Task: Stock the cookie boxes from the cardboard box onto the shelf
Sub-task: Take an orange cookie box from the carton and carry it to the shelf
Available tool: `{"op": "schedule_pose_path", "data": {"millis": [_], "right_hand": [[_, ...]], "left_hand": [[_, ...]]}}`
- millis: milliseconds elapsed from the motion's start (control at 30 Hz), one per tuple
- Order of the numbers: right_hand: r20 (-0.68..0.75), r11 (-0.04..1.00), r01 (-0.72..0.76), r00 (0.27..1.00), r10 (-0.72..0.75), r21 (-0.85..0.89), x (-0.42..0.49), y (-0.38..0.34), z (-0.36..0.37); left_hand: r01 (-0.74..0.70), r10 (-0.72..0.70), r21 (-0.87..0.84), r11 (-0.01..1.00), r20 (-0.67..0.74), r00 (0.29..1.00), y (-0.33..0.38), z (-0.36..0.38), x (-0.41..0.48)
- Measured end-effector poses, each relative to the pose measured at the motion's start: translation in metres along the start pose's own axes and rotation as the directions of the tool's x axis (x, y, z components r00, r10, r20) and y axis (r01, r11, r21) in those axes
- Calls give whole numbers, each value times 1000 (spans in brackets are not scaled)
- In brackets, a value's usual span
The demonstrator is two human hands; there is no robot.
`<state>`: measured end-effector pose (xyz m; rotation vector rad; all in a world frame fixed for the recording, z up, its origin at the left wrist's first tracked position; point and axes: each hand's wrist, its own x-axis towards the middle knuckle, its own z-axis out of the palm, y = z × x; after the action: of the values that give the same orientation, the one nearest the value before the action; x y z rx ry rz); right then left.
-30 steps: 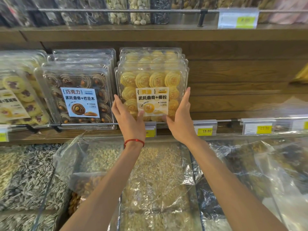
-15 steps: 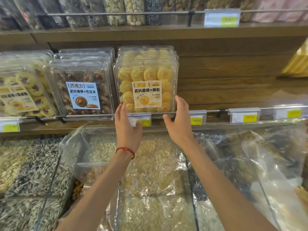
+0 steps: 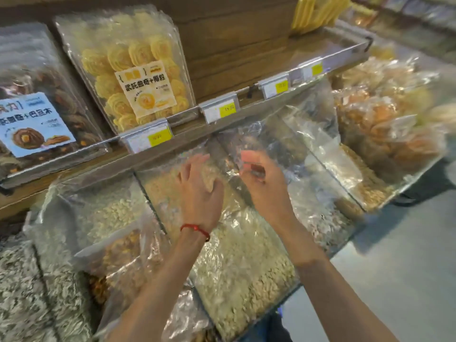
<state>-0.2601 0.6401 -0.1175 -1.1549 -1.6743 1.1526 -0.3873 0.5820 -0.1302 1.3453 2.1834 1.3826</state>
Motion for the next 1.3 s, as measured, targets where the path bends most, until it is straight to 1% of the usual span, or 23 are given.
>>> {"op": "schedule_pose_path", "data": {"millis": [100, 167, 300, 433, 567, 633, 700, 800, 933, 1133, 1300], "right_hand": [[-109, 999, -34, 993, 36, 23, -49, 9, -19], [-188, 997, -74, 979, 74, 7, -79, 18, -31], [-358, 973, -225, 905, 231, 61, -147, 35, -69], [-521, 949, -284, 794, 312, 135, -227, 46, -104], [-649, 917, -318, 650, 395, 240, -315, 61, -132], [-697, 903, -323, 577, 426, 284, -363, 69, -143], [-736, 890, -323, 506, 450, 321, -411, 74, -153], [-779, 867, -320, 394, 488, 382, -483, 80, -167], [-805, 836, -300, 258, 535, 459, -574, 88, -180], [-804, 790, -276, 88, 588, 547, -679, 103, -206], [-811, 784, -224, -63, 581, 579, -730, 117, -239]], "left_hand": [[-51, 64, -98, 994, 135, 989, 8, 11, -25], [-48, 82, -144, 988, 235, 968, 14, 22, -43], [-65, 147, -199, 978, 434, 889, 38, 50, -99], [-109, 241, -248, 963, 605, 759, 61, 73, -168], [-156, 306, -267, 951, 738, 601, 80, 92, -248], [-228, 373, -297, 927, 779, 503, 86, 100, -291], [-263, 388, -301, 917, 826, 409, 93, 106, -336], [-246, 381, -319, 916, 882, 278, 106, 108, -404], [-268, 411, -372, 889, 905, 109, 123, 105, -486], [-283, 424, -437, 854, 899, -111, 152, 108, -591], [-316, 429, -486, 814, 872, -237, 181, 134, -647]]}}
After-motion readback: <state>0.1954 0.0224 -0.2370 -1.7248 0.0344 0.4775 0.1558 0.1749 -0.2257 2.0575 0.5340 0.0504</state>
